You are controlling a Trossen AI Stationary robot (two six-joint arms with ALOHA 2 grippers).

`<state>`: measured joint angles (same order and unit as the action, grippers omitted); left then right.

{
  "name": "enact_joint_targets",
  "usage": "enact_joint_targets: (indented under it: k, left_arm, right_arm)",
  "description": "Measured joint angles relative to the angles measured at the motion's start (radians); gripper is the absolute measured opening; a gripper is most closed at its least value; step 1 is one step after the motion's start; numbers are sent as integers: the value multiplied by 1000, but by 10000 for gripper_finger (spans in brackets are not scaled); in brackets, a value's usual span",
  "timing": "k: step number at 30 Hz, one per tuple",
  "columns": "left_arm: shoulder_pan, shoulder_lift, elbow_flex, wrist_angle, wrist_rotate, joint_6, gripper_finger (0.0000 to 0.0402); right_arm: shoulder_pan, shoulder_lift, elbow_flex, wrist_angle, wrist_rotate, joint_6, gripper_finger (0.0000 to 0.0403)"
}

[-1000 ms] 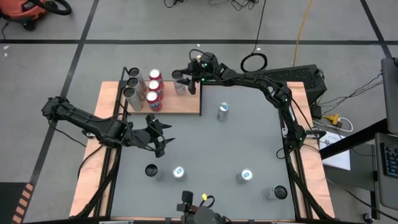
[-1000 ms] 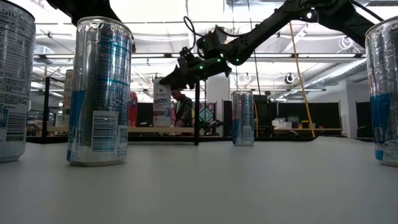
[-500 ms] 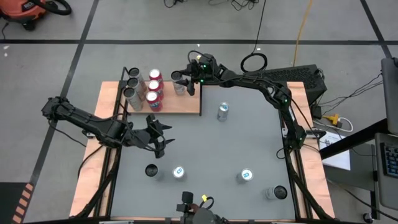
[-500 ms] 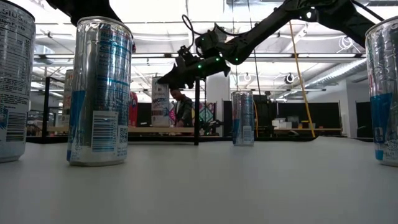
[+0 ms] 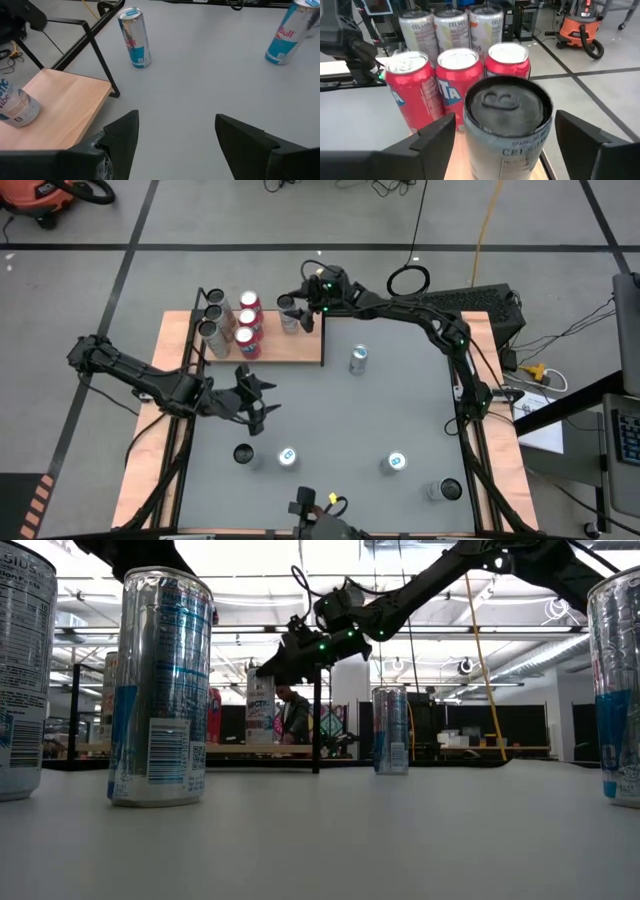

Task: Place canned beverage on shelf
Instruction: Put the top white-blue soda can on the shelf

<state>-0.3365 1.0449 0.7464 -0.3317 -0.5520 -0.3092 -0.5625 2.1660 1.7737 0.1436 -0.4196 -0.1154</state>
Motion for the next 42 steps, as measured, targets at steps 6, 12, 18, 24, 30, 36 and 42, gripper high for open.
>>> enact_joint_targets:
  k: [6, 12, 18, 24, 30, 36, 42]
  left_arm:
    - [-8, 0, 0, -2, 0, 0, 260]
    - [-8, 0, 0, -4, 0, 0, 260]
    - [-7, 0, 0, -2, -1, 0, 260]
    - [-7, 0, 0, 12, -6, 0, 260]
    - [-9, 0, 0, 11, -13, -7, 260]
    - [-13, 0, 0, 7, -13, -16, 260]
    - [-13, 0, 0, 7, -12, -11, 260]
  right_arm:
    - [0, -31, 0, -43, 1, 2, 279]
    - [0, -90, 0, -208, 5, -12, 279]
    - [6, -104, 1, -376, 10, -14, 277]
    - [49, -79, 3, -375, 108, -77, 236]
    - [60, -65, 1, -305, 136, -89, 174]
    - [60, -65, 0, -294, 136, -96, 134]
    - [59, -65, 0, -288, 163, -112, 115]
